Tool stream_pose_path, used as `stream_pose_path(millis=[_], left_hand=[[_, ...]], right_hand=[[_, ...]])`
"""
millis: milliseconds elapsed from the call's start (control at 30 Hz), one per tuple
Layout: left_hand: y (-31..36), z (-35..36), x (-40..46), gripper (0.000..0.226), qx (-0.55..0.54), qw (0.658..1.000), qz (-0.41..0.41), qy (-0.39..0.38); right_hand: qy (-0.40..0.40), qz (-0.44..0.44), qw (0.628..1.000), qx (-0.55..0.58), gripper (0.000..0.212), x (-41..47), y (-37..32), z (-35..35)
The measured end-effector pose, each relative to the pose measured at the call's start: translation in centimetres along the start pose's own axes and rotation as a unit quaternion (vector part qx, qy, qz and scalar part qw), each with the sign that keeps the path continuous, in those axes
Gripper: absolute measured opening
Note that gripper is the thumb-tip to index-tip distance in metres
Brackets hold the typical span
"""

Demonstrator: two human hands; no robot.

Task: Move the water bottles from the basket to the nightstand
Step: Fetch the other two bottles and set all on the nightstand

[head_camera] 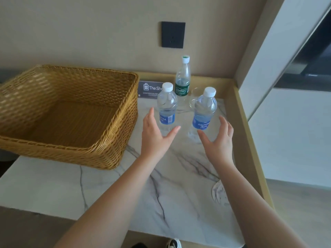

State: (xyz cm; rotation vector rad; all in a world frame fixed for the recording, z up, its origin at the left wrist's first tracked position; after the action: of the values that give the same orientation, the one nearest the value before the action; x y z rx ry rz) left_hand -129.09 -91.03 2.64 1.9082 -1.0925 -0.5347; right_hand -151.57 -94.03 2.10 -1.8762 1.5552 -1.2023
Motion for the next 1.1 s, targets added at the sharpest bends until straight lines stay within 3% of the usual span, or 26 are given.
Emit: stream_pose_path(millis=[133, 300, 500, 633, 867, 1100], left_hand=[[0.9, 1.2, 4.1, 0.12, -0.094, 0.995, -0.034, -0.009], [2.1, 2.9, 7.9, 0.116, -0.151, 0.987, -0.026, -0.047], [1.4, 2.8, 9.2, 0.078, -0.13, 0.99, -0.03, -0.047], [1.3, 2.2, 8.4, 0.066, -0.125, 0.991, -0.017, -0.046], [3.0, -0.1, 4.6, 0.062, -0.096, 0.993, 0.048, -0.038], [9.1, -0.8, 0.1, 0.063, -0.132, 0.971, 0.141, -0.14]], right_hand=[[0.023, 0.017, 0.998, 0.059, 0.1, 3.1, 0.0, 0.9], [0.036, 0.017, 0.994, 0.099, 0.114, 6.2, -0.2, 2.1], [0.036, 0.02, 0.996, 0.074, 0.083, 6.9, -0.2, 3.2], [0.057, 0.034, 0.996, 0.066, 0.08, 5.8, -0.2, 3.0], [0.1, 0.03, 0.993, 0.05, 0.074, 1.8, -2.8, 0.8], [0.199, 0.005, 0.977, 0.079, 0.063, -2.1, -7.2, -7.3]])
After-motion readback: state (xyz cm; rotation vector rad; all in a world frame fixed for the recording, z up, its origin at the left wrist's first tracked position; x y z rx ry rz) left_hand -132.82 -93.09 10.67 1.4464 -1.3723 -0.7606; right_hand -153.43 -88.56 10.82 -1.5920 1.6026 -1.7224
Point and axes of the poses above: each hand's wrist, its own x-axis towards the middle knuckle, its own z-axis out of the palm, y = z × x, the point moved 8 cm from there along x, towards the middle knuckle, and after that the axes turned 13 degrees about -z, right-handed, at the moved point
